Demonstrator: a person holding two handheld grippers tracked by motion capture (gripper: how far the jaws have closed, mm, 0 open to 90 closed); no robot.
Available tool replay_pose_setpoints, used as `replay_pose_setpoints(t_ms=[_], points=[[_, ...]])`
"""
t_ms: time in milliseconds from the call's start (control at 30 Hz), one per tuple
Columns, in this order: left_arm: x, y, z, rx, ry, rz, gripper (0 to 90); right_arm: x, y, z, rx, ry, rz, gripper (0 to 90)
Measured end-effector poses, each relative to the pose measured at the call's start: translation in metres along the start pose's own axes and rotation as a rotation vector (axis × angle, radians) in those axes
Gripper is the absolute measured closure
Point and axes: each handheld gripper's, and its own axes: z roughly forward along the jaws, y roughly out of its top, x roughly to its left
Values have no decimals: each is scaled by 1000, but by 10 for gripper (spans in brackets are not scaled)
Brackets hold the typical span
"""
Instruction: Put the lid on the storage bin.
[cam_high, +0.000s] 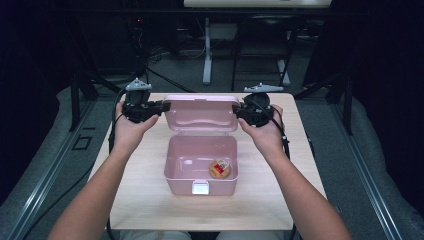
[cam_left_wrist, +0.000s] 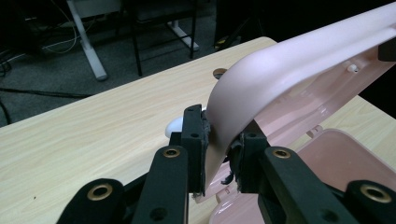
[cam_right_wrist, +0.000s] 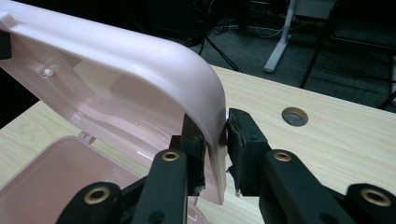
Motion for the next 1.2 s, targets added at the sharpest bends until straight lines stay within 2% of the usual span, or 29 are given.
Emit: replay_pose_setpoints(t_ms=[200, 633, 1200], points=[[0, 0, -2, -3, -7, -5, 763, 0, 1, -5, -12, 10, 7, 765], [-4, 4, -8, -4, -3, 11, 742, 0, 5, -11, -25, 31, 10, 733], [-9, 0, -18, -17, -26, 20, 701, 5, 4, -23, -29, 48, -26, 700]])
